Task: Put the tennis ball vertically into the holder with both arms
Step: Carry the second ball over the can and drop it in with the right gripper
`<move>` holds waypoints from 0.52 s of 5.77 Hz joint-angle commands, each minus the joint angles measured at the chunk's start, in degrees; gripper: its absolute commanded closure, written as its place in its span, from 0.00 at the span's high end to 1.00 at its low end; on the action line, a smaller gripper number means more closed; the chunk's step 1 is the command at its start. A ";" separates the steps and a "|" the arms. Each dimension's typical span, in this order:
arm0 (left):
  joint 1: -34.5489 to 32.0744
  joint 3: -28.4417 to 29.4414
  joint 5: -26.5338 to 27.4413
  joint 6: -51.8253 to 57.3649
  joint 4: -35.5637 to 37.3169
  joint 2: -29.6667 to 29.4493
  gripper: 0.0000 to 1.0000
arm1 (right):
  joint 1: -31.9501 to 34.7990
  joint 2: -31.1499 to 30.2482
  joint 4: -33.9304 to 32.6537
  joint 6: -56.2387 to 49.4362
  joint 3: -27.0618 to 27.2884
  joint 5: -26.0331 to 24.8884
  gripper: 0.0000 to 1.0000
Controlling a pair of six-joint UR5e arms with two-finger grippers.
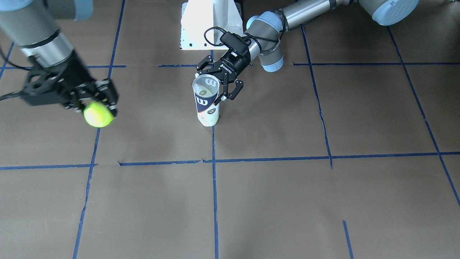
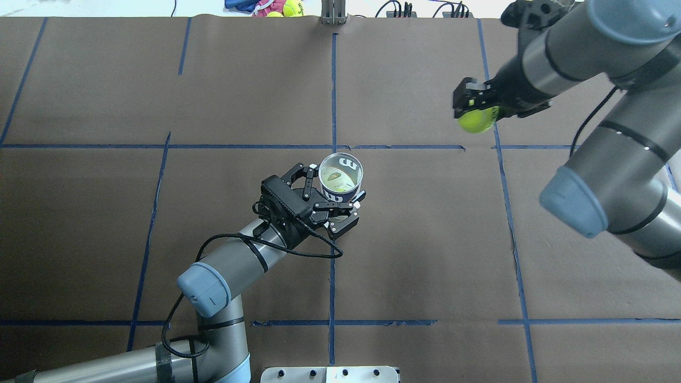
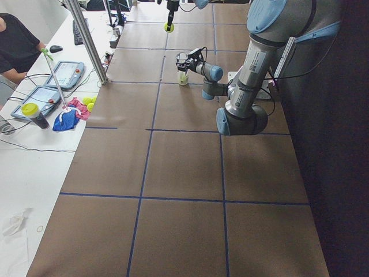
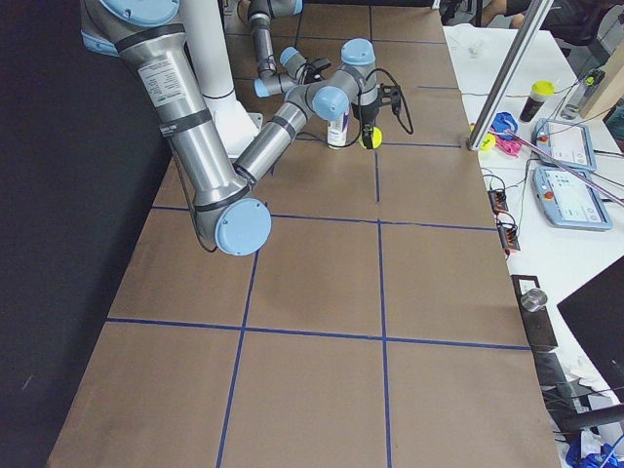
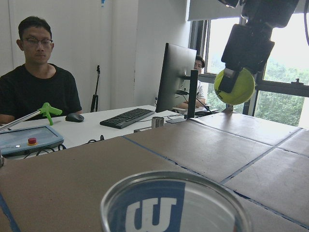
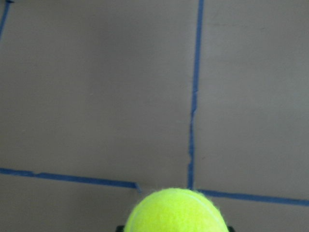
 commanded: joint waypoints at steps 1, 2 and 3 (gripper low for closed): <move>0.01 0.01 0.00 0.00 0.00 -0.02 0.96 | -9.88 7.75 -0.11 15.42 0.84 -4.55 0.01; 0.01 -0.08 0.00 0.00 0.00 -0.02 0.96 | -12.62 9.78 -0.03 19.90 0.93 -5.97 0.01; 0.01 -0.08 0.00 0.00 0.00 -0.02 0.96 | -15.25 11.11 -0.03 21.43 0.84 -9.55 0.01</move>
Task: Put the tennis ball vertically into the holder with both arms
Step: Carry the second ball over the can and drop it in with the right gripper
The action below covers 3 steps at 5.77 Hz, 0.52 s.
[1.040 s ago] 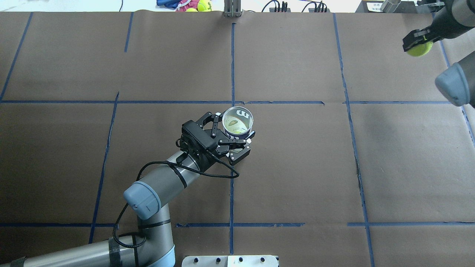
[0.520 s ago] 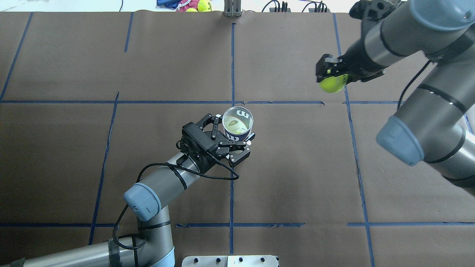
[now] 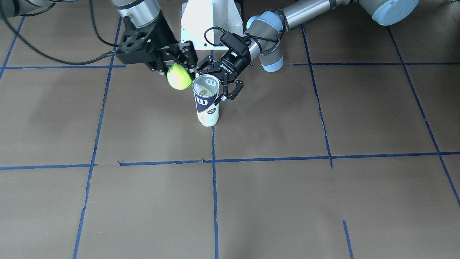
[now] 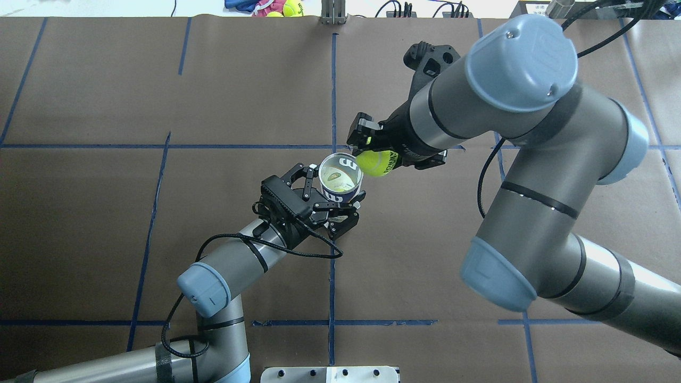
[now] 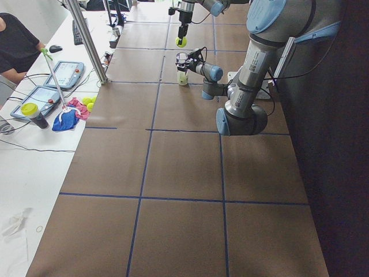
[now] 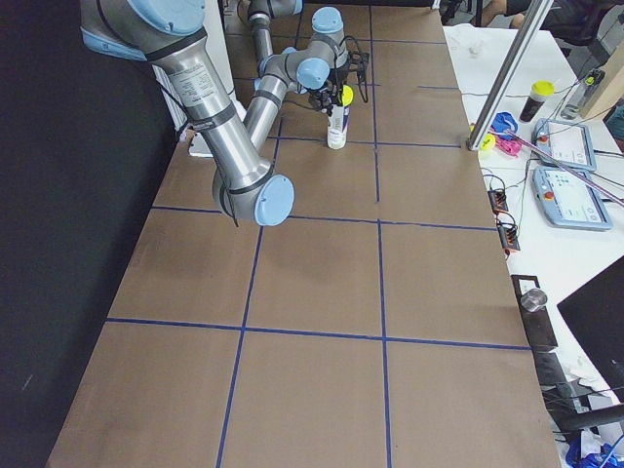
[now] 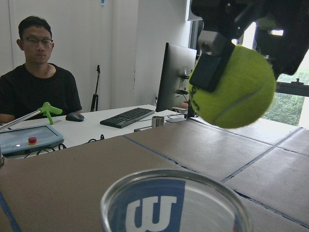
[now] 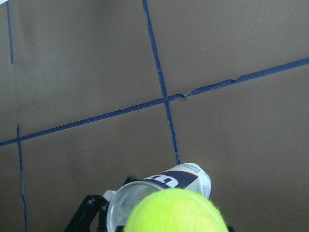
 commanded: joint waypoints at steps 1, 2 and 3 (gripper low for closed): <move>0.00 -0.03 0.00 0.00 0.00 0.17 0.96 | -3.09 1.85 0.02 2.58 -0.45 -4.01 0.02; 0.00 -0.03 0.00 0.00 0.00 0.00 0.96 | -3.26 1.94 0.02 2.49 -0.71 -4.63 0.03; 0.09 0.06 0.00 0.00 0.00 0.08 0.96 | -3.87 2.11 0.02 2.49 -1.24 -5.68 0.10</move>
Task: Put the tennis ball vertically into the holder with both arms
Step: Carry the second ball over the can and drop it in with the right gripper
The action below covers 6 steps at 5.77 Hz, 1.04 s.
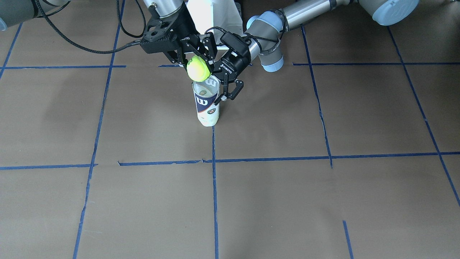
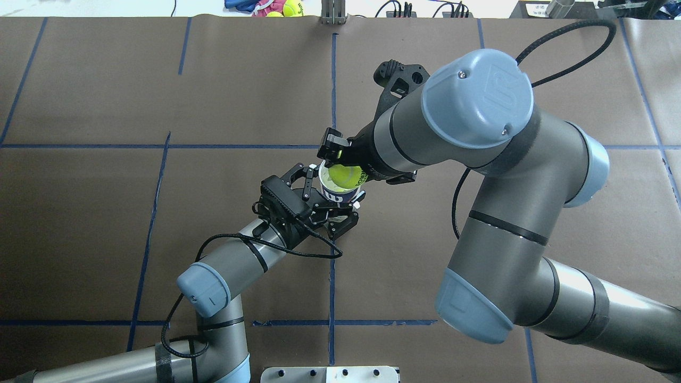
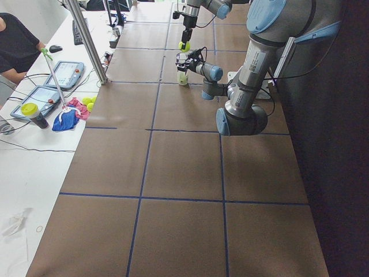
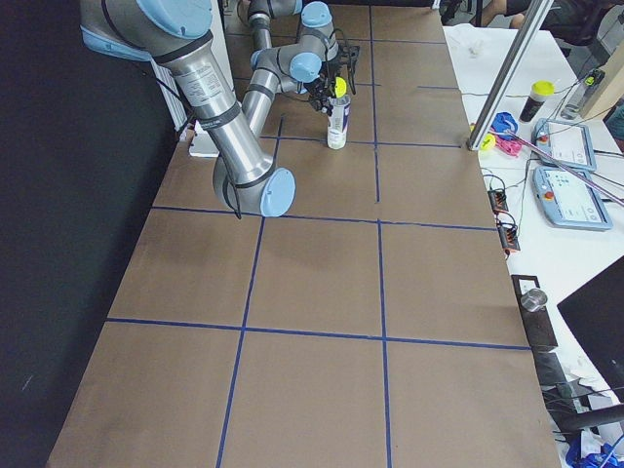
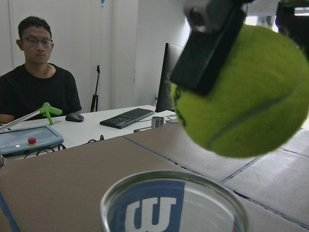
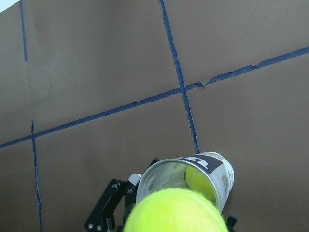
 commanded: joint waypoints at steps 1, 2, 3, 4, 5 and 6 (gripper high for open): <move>0.05 0.07 0.00 0.00 0.00 0.11 0.96 | -0.69 0.18 0.00 0.02 -0.70 -1.14 0.22; 0.13 0.15 0.00 0.00 0.00 0.11 0.96 | -0.69 0.18 0.00 0.02 -1.14 -1.05 0.48; 0.22 0.15 0.00 0.00 0.00 0.11 0.96 | -0.69 0.35 0.09 0.20 -1.14 -1.14 0.72; 0.22 0.15 0.00 0.00 0.00 0.11 0.96 | -0.69 0.53 0.09 0.20 -1.14 -1.14 0.82; 0.22 0.15 0.00 0.09 0.00 0.03 0.96 | -0.69 0.53 0.09 0.20 -1.14 -1.14 0.87; 0.22 0.15 0.00 0.09 0.00 0.03 0.96 | -0.69 0.53 0.09 0.20 -1.14 -1.14 0.87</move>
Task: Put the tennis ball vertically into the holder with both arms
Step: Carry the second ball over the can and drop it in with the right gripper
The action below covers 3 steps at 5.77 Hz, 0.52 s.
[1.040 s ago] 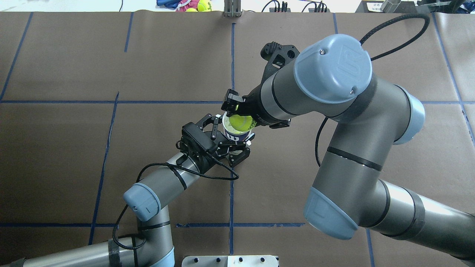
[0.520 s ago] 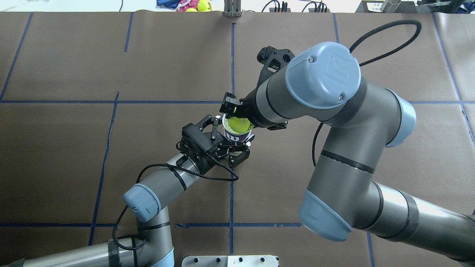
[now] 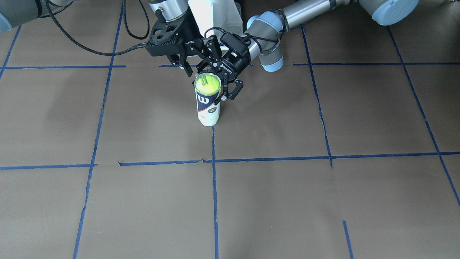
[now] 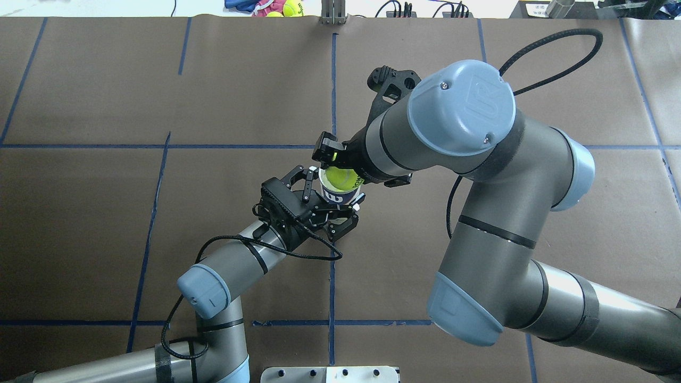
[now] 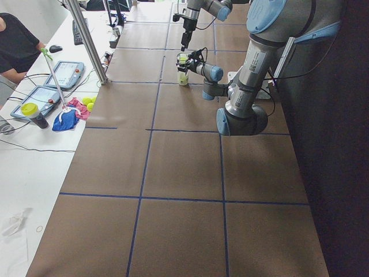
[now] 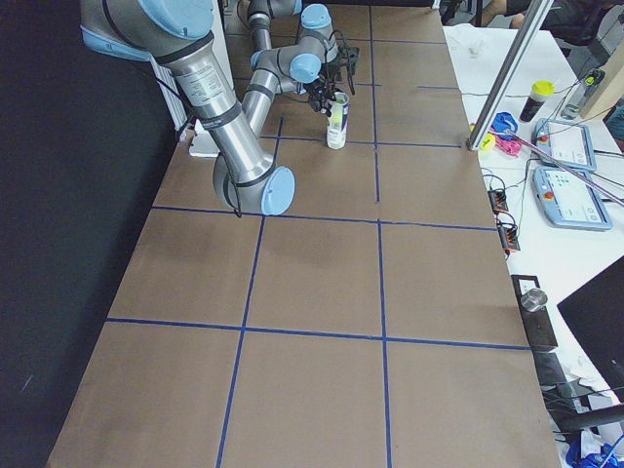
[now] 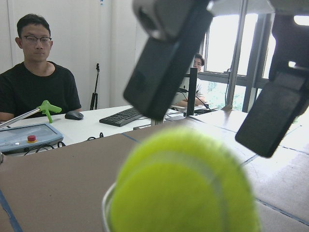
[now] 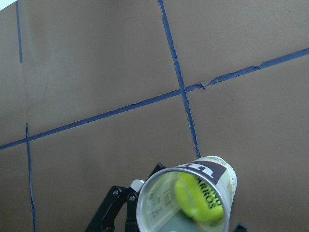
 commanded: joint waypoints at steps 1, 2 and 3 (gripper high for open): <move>0.00 0.00 0.00 0.02 0.00 -0.02 0.96 | 0.00 0.02 0.00 0.00 0.00 0.00 0.87; 0.00 0.00 0.00 -0.07 0.00 -0.02 0.96 | 0.00 0.02 0.09 -0.09 0.00 0.00 0.87; 0.00 0.00 0.00 -0.07 0.00 -0.02 0.96 | 0.00 0.02 0.09 -0.17 0.26 0.00 0.87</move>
